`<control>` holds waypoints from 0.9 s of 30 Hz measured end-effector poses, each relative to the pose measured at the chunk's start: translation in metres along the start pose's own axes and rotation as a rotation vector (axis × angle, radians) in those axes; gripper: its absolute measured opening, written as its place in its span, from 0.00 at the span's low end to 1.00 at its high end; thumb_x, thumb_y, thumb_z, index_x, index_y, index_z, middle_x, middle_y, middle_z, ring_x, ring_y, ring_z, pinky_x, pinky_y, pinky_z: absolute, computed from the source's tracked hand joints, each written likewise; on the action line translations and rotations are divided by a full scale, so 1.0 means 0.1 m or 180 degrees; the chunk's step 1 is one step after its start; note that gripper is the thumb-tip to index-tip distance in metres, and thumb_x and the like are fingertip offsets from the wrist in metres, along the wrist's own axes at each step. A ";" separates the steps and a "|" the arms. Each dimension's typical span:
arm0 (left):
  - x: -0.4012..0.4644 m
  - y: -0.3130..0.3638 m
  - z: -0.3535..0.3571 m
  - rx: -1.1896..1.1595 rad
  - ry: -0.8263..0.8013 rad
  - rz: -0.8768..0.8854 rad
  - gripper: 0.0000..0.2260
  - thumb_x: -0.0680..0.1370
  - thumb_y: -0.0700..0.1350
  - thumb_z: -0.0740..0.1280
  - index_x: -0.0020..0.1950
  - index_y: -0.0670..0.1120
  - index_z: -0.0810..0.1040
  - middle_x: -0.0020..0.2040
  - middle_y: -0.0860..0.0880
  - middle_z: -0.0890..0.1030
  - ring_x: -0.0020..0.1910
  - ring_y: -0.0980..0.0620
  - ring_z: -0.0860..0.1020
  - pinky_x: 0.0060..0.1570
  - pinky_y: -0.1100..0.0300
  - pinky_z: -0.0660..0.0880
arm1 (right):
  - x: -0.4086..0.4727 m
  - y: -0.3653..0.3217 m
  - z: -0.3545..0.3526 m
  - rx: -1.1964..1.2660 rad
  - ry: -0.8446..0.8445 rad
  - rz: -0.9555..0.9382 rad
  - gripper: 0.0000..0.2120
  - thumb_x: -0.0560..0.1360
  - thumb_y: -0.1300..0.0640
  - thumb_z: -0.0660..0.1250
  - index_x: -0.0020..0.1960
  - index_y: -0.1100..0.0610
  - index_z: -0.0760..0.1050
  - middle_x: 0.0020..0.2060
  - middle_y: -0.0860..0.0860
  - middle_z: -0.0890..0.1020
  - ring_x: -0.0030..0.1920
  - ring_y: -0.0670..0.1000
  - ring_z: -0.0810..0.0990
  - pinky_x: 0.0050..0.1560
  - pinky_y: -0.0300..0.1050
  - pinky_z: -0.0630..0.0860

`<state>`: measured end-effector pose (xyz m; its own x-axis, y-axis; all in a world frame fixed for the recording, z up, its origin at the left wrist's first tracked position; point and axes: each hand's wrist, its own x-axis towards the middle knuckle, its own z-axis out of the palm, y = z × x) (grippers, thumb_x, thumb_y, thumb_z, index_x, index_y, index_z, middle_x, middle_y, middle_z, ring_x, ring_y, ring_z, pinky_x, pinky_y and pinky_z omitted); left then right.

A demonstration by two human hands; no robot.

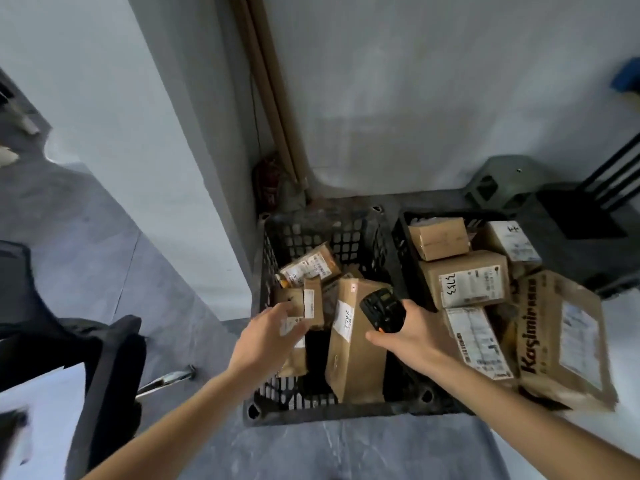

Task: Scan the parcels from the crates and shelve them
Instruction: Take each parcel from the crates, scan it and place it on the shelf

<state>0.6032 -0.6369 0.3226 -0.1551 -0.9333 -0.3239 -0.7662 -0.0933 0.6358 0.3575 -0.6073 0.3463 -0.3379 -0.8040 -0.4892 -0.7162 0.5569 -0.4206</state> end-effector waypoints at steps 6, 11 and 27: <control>0.48 -0.23 0.68 -0.0034 -0.0401 -0.0085 0.22 0.81 0.59 0.64 0.73 0.54 0.72 0.67 0.52 0.78 0.61 0.51 0.78 0.59 0.54 0.77 | 0.35 0.05 0.29 -0.0464 -0.0182 0.0246 0.31 0.63 0.31 0.74 0.58 0.46 0.72 0.48 0.44 0.81 0.48 0.50 0.82 0.48 0.50 0.83; 0.74 -0.39 1.07 0.0057 -0.0733 -0.0124 0.24 0.81 0.59 0.64 0.75 0.53 0.70 0.68 0.51 0.78 0.61 0.51 0.79 0.58 0.57 0.77 | 0.42 0.08 0.45 -0.0717 -0.0131 0.0317 0.29 0.64 0.30 0.73 0.57 0.45 0.72 0.49 0.43 0.81 0.50 0.50 0.82 0.47 0.47 0.81; 1.13 -0.75 1.69 -0.0549 -0.1128 -0.0521 0.27 0.82 0.55 0.65 0.79 0.50 0.64 0.73 0.49 0.74 0.69 0.50 0.74 0.60 0.60 0.72 | 0.66 0.13 0.77 -0.1015 0.0085 0.0422 0.29 0.66 0.30 0.73 0.58 0.47 0.71 0.48 0.43 0.79 0.49 0.51 0.82 0.45 0.50 0.81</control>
<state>0.5378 -0.6768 0.1194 -0.2681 -0.7273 -0.6318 -0.6876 -0.3150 0.6543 0.3730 -0.6372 0.2494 -0.4535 -0.7366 -0.5017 -0.8184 0.5671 -0.0928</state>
